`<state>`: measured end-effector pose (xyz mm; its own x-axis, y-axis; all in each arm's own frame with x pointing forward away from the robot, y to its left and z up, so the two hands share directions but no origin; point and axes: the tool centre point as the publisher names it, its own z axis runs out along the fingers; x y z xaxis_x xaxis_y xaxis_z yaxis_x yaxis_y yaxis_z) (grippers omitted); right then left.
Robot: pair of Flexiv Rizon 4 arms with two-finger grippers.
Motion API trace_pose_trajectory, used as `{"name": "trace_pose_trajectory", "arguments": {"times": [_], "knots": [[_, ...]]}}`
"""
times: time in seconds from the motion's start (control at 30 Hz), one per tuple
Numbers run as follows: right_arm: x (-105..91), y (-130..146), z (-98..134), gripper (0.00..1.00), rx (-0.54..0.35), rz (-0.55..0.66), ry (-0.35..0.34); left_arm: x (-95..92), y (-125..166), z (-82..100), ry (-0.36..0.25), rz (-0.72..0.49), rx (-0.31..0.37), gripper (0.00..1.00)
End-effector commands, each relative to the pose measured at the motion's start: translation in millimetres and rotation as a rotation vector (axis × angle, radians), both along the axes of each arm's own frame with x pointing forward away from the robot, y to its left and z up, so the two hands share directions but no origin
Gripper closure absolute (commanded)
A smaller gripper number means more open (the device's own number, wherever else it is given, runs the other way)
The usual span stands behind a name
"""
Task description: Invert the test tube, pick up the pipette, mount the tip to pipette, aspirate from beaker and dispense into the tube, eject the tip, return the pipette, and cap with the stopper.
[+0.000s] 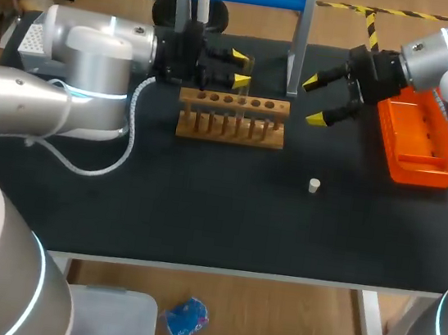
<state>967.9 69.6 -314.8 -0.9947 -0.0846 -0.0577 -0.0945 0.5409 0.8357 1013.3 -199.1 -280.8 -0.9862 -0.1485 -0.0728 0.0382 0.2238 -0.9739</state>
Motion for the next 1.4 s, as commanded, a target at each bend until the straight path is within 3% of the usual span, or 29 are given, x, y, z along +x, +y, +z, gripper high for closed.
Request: {"name": "trace_pose_trajectory", "arguments": {"times": [0.03, 0.2, 0.57, 1.2, 1.4], "knots": [[0.7, 0, 0, 0.00, -0.002, 0.002, 0.001, -16.8, 20, 9.9, 0.015, 0.035, 0.047, 0.00], [0.7, 0, 0, 0.00, -0.002, 0.002, 0.001, -26.0, 48, 20.8, 0.029, 0.084, 0.083, 0.00], [0.7, 0, 0, 0.00, -0.002, 0.002, 0.001, -49.4, 115, 57.5, -0.010, 0.246, 0.113, 0.00], [0.7, 0, 0, 0.00, -0.002, 0.002, 0.001, -49.4, 115, 57.5, -0.010, 0.246, 0.113, 0.00], [-13.3, -6, 15, 0.00, 0.019, -0.014, -0.025, -49.5, 139, 74.3, -0.004, 0.306, 0.072, 0.00]]}}
